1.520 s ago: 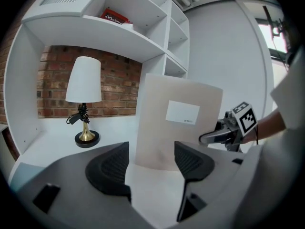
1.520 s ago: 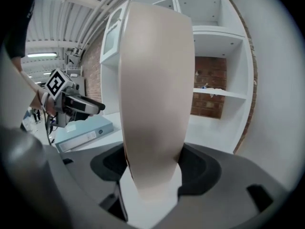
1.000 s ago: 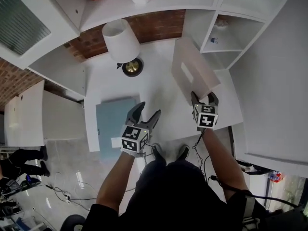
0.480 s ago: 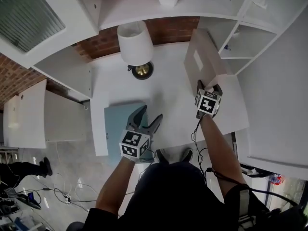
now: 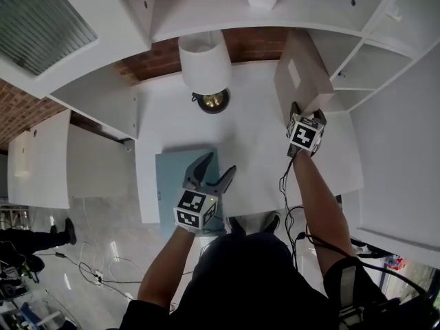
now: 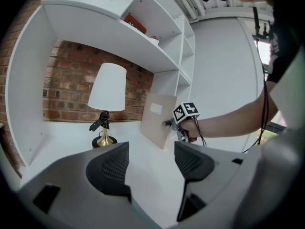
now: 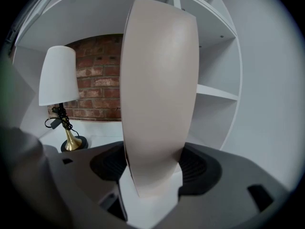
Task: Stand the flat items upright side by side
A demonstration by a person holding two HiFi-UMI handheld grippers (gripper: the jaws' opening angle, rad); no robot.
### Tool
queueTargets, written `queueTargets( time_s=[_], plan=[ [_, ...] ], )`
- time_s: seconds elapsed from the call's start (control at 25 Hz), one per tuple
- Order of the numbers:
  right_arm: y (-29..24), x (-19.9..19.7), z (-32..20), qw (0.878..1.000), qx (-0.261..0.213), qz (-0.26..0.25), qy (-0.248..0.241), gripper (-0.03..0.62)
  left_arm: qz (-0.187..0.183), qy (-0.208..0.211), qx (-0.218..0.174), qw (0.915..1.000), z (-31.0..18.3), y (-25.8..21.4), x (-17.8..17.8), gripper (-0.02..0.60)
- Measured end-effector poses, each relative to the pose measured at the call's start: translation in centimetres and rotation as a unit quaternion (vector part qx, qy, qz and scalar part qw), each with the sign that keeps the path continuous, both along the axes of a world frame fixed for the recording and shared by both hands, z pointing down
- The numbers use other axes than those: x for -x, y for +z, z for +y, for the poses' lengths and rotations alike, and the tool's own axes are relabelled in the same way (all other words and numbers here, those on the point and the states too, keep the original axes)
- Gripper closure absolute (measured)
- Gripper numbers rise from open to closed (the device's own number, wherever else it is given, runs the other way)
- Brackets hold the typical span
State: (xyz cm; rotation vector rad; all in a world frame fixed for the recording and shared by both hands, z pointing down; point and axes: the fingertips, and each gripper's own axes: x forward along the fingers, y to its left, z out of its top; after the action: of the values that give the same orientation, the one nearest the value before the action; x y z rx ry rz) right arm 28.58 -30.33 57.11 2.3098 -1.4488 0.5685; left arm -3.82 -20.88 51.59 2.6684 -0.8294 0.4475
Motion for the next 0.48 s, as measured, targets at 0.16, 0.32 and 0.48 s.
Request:
queueTargets(
  time_s=[0.16,0.32,0.48],
  plan=[
    [0.2,-0.1,-1.1,1.0,-0.004,0.005,0.001,0.276,-0.007,-0.006,0.002,1.0,-0.5,0.3,0.2,0.287],
    [0.4,-0.5,-2.3,1.0,-0.008,0.008,0.008,0.274,-0.012,-0.01,0.002,0.9999,-0.7,0.2,0.3,0.287],
    [0.8,-0.4,-2.7,1.0,-0.018,0.013,0.02,0.267,-0.012,-0.019,0.013,0.9997,-0.9,0.5,0.9,0.287]
  ],
)
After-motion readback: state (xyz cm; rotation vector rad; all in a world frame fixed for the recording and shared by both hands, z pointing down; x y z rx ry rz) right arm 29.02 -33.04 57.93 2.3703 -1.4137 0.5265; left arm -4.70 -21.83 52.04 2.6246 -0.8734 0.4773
